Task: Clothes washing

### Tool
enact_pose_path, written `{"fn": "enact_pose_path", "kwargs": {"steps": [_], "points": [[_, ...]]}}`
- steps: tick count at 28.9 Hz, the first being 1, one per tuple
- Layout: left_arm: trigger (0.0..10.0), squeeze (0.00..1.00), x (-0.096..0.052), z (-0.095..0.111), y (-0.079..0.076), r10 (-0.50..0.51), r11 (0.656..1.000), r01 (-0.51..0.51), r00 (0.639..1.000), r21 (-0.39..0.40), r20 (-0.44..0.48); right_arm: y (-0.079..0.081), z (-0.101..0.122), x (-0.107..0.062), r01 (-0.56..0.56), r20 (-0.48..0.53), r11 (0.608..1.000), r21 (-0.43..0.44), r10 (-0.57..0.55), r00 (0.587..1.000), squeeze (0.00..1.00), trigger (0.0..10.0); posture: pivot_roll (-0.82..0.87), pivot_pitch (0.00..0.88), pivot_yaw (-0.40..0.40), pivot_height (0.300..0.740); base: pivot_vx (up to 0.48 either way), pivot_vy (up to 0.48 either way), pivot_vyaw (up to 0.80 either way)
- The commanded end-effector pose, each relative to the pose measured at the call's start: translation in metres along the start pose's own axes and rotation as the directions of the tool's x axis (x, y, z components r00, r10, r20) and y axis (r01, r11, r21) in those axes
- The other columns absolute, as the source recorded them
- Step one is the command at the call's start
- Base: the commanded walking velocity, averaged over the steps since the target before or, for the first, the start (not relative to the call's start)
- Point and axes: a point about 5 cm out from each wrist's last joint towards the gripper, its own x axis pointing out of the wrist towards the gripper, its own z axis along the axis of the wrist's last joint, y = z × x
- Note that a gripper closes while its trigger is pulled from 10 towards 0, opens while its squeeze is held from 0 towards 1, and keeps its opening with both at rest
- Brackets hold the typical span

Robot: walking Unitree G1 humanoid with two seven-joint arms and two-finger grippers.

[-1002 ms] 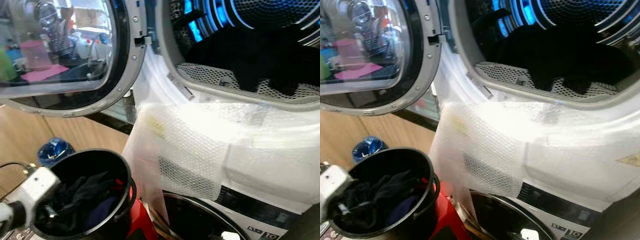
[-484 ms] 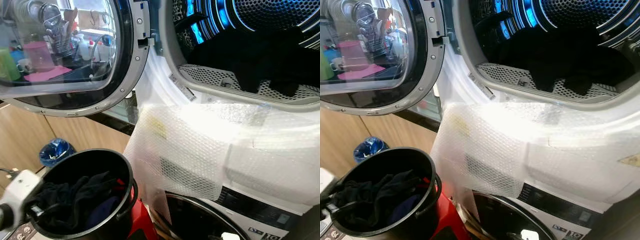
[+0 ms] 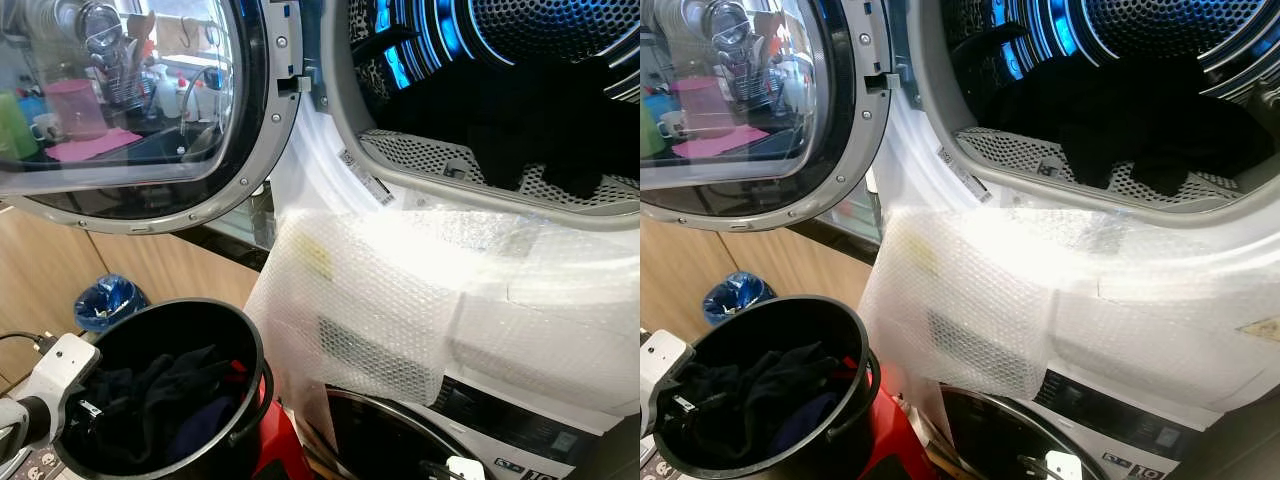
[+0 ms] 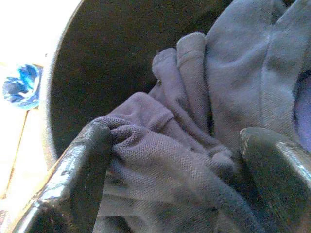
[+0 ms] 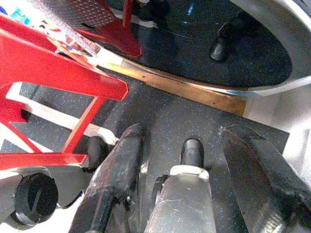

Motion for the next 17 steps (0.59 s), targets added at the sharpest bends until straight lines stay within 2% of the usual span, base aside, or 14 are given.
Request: {"fn": "enact_pose_path", "kwargs": {"steps": [1, 7, 8, 11, 17], "points": [[10.0, 1.00, -0.001, 0.000, 0.006, 0.026, 1.000, -0.026, 0.999, 0.014, -0.023, -0.001, -0.004, 0.000, 0.003, -0.009, 1.000, -0.003, -0.003, 1.000, 0.00, 10.0, 0.07, 0.068, 0.034, 0.740, 0.000, 0.000, 0.00], [10.0, 1.00, 0.004, -0.007, 0.003, 0.019, 1.000, -0.019, 0.998, -0.008, -0.055, -0.003, -0.003, 0.000, 0.005, -0.007, 1.000, -0.002, -0.005, 1.000, 0.00, 10.0, 0.06, 0.069, 0.033, 0.740, 0.000, 0.000, 0.00], [10.0, 1.00, 0.003, -0.010, 0.008, 0.073, 0.997, -0.074, 0.992, -0.009, -0.101, -0.003, 0.000, 0.000, 0.002, -0.002, 1.000, 0.003, -0.002, 1.000, 0.00, 10.0, 0.06, 0.070, 0.031, 0.740, 0.000, 0.000, 0.00], [10.0, 1.00, 0.002, -0.012, 0.013, 0.132, 0.991, -0.132, 0.982, 0.012, -0.137, -0.003, 0.002, 0.000, -0.002, 0.002, 1.000, 0.002, 0.002, 1.000, 0.00, 10.0, 0.06, 0.072, 0.028, 0.740, 0.000, 0.000, 0.00], [10.0, 1.00, 0.007, -0.017, 0.014, 0.176, 0.984, -0.173, 0.971, 0.030, -0.163, 0.000, 0.004, 0.000, -0.009, 0.003, 1.000, -0.010, 0.009, 1.000, 0.00, 10.0, 0.06, 0.072, 0.027, 0.740, 0.000, 0.000, 0.00]]}}
